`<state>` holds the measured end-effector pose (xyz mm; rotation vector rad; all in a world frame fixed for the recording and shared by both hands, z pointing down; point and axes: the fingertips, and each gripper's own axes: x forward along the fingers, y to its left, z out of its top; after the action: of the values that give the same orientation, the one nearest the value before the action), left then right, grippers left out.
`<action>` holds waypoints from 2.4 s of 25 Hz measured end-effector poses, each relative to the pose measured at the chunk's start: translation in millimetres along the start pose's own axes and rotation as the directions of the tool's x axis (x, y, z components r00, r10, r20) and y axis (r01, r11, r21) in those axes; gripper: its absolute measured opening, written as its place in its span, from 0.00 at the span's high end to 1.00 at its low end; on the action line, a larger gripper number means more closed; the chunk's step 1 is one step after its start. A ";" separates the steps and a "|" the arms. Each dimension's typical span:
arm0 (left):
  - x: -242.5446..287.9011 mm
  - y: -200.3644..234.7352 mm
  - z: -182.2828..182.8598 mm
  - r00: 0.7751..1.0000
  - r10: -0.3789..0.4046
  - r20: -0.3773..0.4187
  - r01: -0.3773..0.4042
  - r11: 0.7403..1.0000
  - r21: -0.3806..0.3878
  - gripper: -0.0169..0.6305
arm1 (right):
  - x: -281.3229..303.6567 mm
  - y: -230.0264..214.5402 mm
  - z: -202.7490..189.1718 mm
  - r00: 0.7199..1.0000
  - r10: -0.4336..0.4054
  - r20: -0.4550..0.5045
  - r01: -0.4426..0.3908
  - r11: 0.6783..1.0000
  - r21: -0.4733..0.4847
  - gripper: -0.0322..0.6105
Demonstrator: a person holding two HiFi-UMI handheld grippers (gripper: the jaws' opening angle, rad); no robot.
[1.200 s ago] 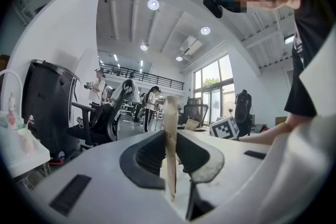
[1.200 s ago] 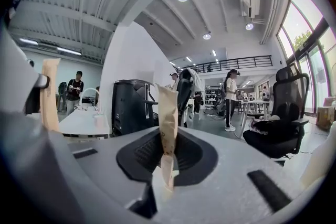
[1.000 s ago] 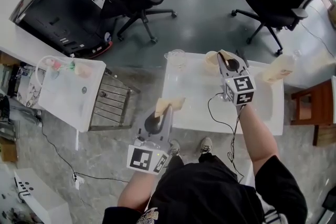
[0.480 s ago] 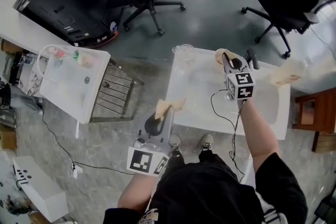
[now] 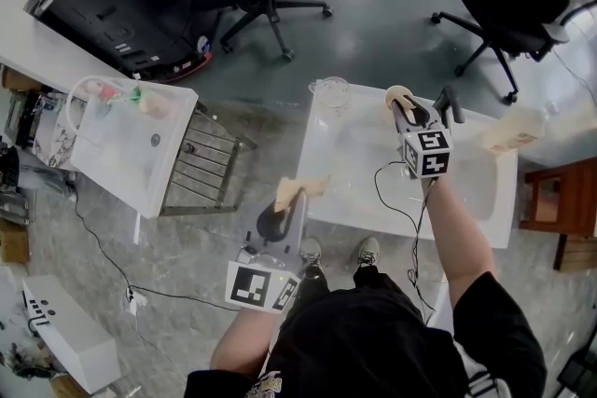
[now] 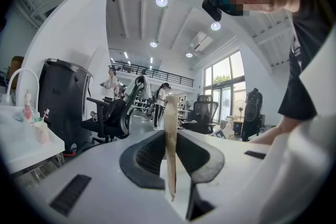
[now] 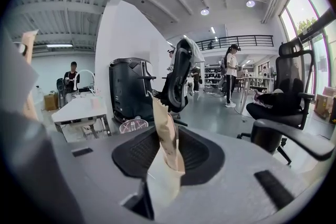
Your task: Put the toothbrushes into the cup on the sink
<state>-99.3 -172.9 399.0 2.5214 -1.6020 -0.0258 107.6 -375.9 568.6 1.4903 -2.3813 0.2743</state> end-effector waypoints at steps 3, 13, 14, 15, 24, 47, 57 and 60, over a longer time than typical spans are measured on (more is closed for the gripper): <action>-0.3 -0.8 0.7 1.000 -0.004 0.002 0.004 1.000 -0.002 0.89 | -1.3 2.2 1.3 1.000 0.007 0.003 -0.007 1.000 0.004 0.74; -4.3 -4.9 6.4 1.000 -0.027 0.014 0.027 1.000 0.002 0.89 | -16.6 4.5 12.6 0.999 -0.009 0.032 0.008 1.000 0.011 0.67; -5.2 -5.8 6.6 0.999 -0.030 0.016 0.030 1.000 0.003 0.89 | -19.8 4.8 14.8 0.999 -0.011 0.039 0.011 1.000 0.014 0.66; -6.0 -6.5 6.9 0.999 -0.034 0.018 0.034 0.999 0.003 0.89 | -23.2 5.4 17.6 0.999 -0.013 0.047 0.013 1.000 0.017 0.66; -7.7 -16.8 15.0 0.995 -0.088 0.039 0.088 0.996 0.001 0.89 | -75.8 16.0 59.1 0.986 -0.032 0.163 0.028 0.999 0.028 0.66; 24.9 -50.0 57.3 0.958 -0.259 0.123 0.257 0.966 0.026 0.89 | -240.6 110.3 160.7 0.927 0.070 0.368 -0.020 0.990 -0.137 0.94; 26.5 -52.0 66.5 0.948 -0.288 0.137 0.285 0.958 0.041 0.89 | -239.8 107.5 156.7 0.928 0.042 0.370 -0.008 0.996 -0.092 0.94; 27.2 -48.7 67.3 0.949 -0.284 0.137 0.281 0.959 0.041 0.89 | -236.7 109.8 159.3 0.929 0.050 0.367 -0.015 0.995 -0.097 0.94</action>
<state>-50.4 -185.2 327.7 2.8008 -1.2747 -0.2266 78.8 -181.2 334.6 1.5751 -2.6644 -0.1237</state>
